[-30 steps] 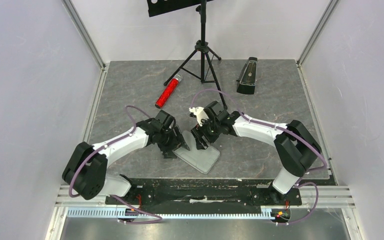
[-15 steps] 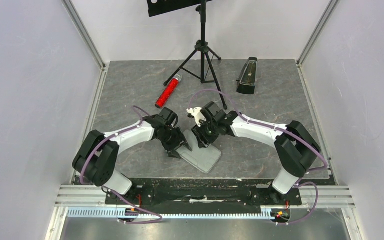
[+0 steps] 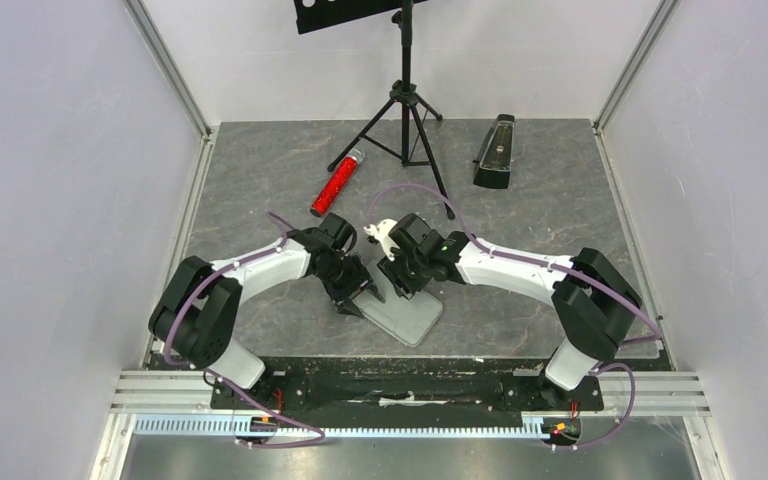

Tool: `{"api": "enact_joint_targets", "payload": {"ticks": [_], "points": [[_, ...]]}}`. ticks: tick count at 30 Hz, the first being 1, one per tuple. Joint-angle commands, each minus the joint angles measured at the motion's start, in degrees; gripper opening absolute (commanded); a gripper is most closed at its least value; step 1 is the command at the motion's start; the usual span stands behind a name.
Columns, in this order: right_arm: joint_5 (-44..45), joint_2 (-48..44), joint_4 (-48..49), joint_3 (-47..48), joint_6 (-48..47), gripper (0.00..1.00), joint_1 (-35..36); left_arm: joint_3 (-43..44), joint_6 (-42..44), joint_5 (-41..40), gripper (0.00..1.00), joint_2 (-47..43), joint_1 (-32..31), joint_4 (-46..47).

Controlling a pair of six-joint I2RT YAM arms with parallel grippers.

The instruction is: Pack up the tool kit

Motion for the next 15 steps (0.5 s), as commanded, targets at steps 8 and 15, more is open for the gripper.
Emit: {"api": "enact_joint_targets", "payload": {"ticks": [8, 15], "points": [[-4.6, -3.8, 3.1, -1.6, 1.7, 0.54, -11.3, 12.2, 9.1, -6.6, 0.52, 13.3, 3.6, 14.0], [2.4, -23.1, 11.7, -10.9, 6.8, 0.85, -29.2, 16.3, 17.7, -17.1, 0.74, 6.9, 6.1, 15.6]]}}
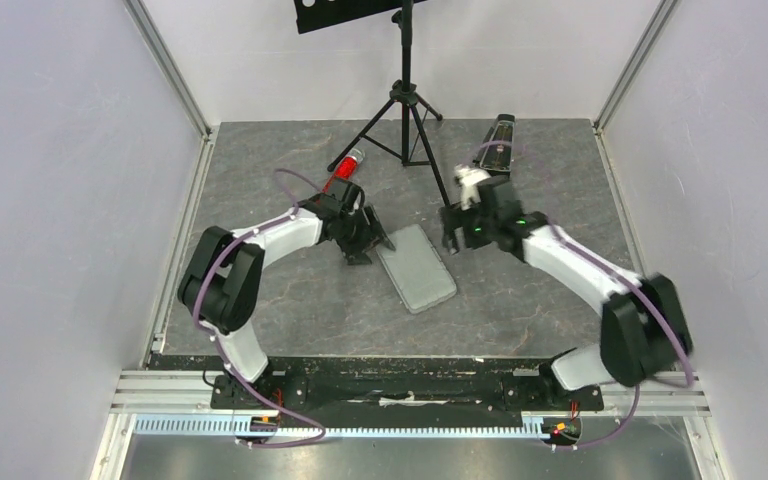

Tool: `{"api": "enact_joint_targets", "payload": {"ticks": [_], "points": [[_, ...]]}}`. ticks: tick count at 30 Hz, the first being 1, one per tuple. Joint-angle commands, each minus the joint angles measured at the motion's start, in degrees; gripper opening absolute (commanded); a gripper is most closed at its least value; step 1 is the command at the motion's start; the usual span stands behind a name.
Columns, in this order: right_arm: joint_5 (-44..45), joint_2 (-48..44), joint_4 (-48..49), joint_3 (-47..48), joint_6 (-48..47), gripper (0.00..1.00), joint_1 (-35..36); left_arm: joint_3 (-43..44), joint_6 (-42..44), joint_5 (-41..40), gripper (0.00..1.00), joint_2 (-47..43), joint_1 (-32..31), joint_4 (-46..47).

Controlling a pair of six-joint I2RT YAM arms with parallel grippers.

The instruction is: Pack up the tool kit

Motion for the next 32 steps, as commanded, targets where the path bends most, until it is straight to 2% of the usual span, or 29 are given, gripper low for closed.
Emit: {"api": "enact_joint_targets", "payload": {"ticks": [1, 6, 10, 14, 18, 25, 32], "points": [[5.6, -14.5, 7.0, -5.7, 4.6, 0.87, -7.5, 1.1, 10.0, -14.0, 0.77, -8.6, 2.3, 5.1], [22.9, -29.4, 7.5, -11.7, 4.7, 0.98, -10.5, -3.5, 22.9, -30.2, 0.82, -27.9, 2.8, 3.1], [32.4, -41.4, 9.2, -15.9, 4.5, 0.98, -10.4, -8.3, 32.6, -44.7, 0.84, -45.0, 2.8, 4.0], [39.6, -51.1, 11.6, -19.9, 3.0, 0.98, -10.5, -13.2, 40.5, -54.5, 0.84, -59.9, 2.8, 9.2], [45.2, -57.3, 13.5, -22.8, 0.2, 0.98, -10.5, -17.4, 48.4, -58.2, 0.84, -70.6, 2.8, 16.0], [54.9, -62.4, 16.7, -27.3, -3.7, 0.98, -10.4, -24.6, 53.9, -62.7, 0.84, -77.4, 2.8, 27.2], [55.8, -65.2, 20.5, -29.3, -6.9, 0.98, -10.5, -26.3, 53.9, -62.5, 0.84, -76.3, 2.8, 28.1]]}}
